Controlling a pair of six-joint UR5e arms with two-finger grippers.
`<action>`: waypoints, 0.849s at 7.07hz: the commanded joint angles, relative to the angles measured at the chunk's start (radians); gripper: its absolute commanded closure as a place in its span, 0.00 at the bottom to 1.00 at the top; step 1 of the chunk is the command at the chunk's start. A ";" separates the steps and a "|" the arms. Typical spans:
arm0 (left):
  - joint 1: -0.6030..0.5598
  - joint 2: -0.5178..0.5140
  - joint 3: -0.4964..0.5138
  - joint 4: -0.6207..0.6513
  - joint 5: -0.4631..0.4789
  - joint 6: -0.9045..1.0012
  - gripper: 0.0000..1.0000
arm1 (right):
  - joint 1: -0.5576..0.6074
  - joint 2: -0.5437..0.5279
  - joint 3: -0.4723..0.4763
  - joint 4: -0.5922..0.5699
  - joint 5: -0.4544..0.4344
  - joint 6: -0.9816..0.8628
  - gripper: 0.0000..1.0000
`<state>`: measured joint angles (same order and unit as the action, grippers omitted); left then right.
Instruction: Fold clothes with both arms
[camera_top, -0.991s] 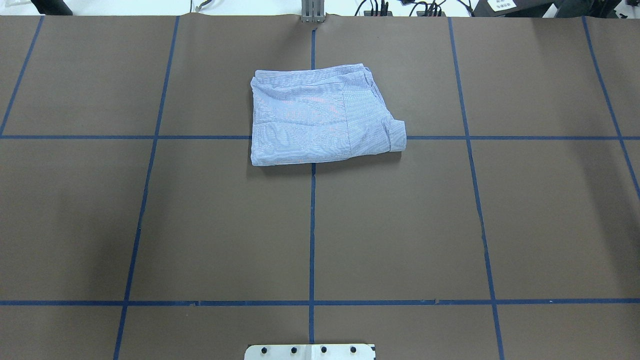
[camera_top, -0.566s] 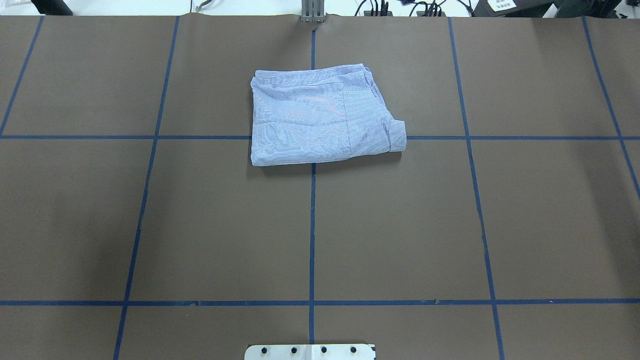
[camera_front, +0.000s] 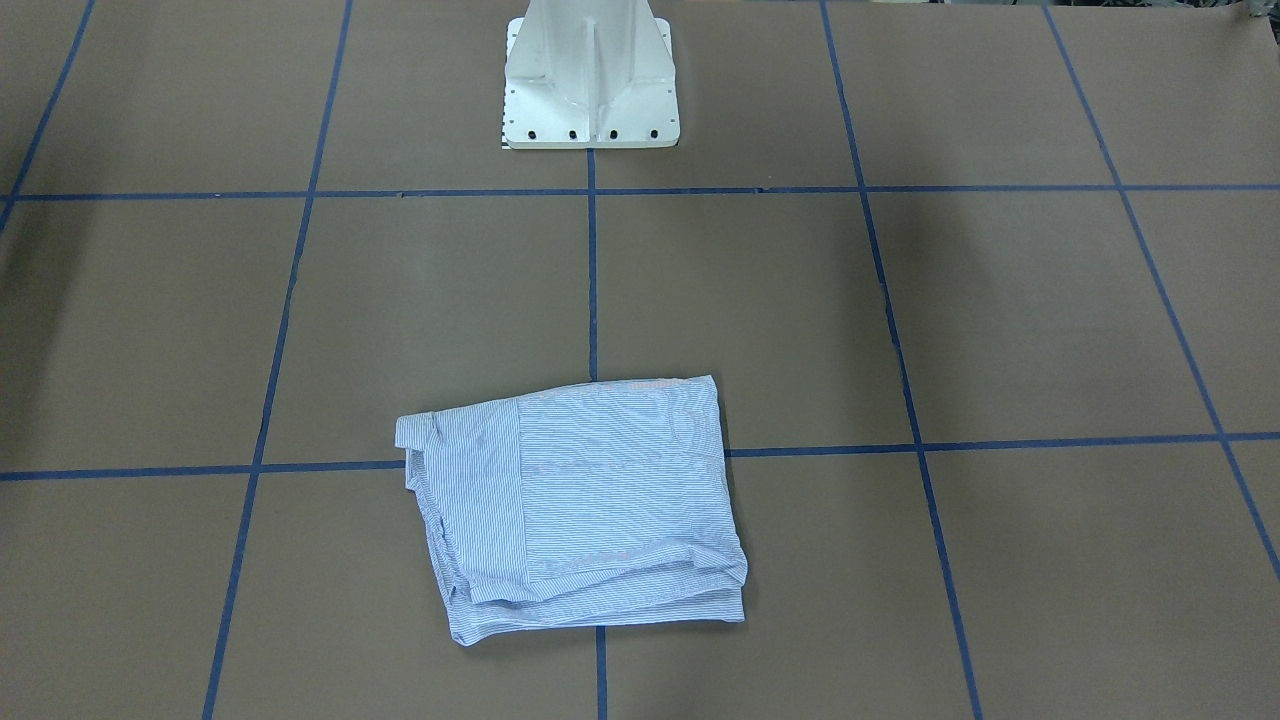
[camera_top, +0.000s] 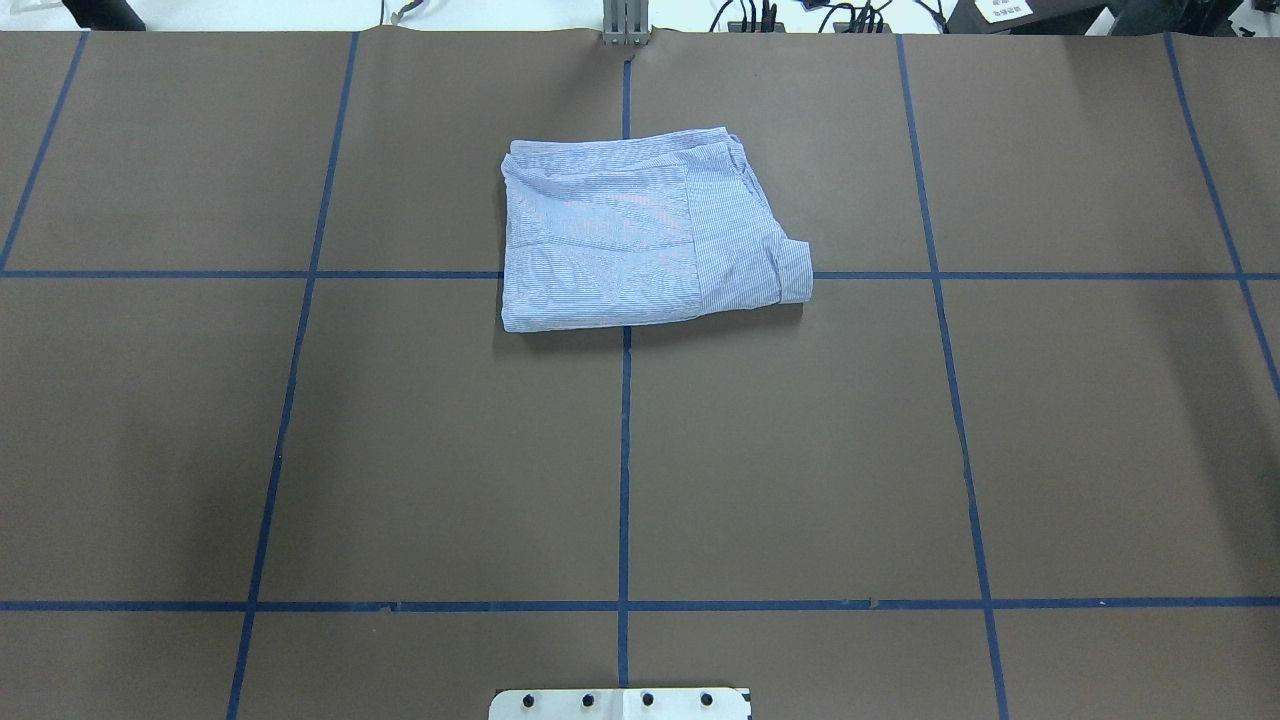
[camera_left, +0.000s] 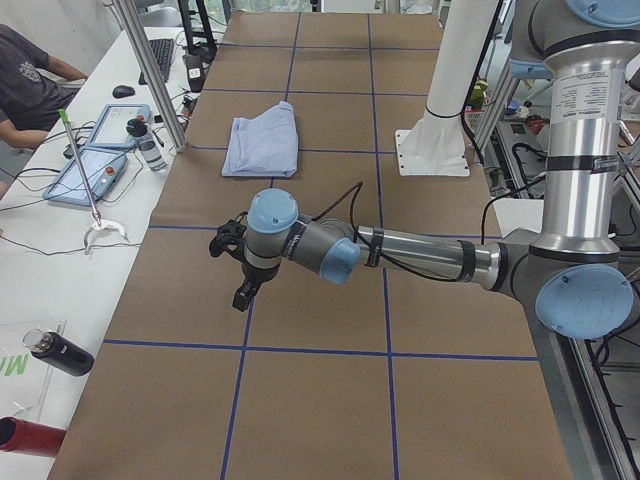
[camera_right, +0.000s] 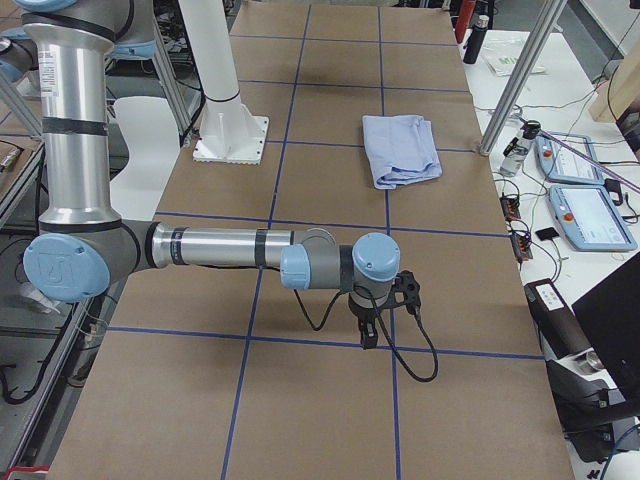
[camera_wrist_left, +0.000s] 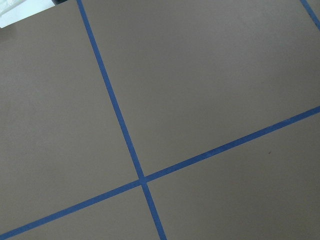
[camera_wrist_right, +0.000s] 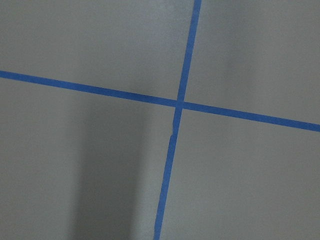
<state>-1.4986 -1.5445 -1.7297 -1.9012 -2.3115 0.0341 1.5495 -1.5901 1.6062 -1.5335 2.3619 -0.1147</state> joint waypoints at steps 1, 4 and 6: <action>0.000 0.001 -0.028 0.005 0.006 -0.003 0.01 | -0.005 0.001 0.001 0.007 -0.007 -0.008 0.00; 0.000 0.004 -0.027 0.007 0.014 0.000 0.01 | -0.005 -0.002 0.001 0.004 0.014 -0.008 0.00; 0.000 0.003 -0.027 0.007 0.012 0.000 0.01 | -0.005 0.001 0.003 0.006 0.014 -0.003 0.00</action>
<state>-1.4987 -1.5408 -1.7560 -1.8944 -2.2987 0.0336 1.5449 -1.5908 1.6086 -1.5283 2.3750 -0.1218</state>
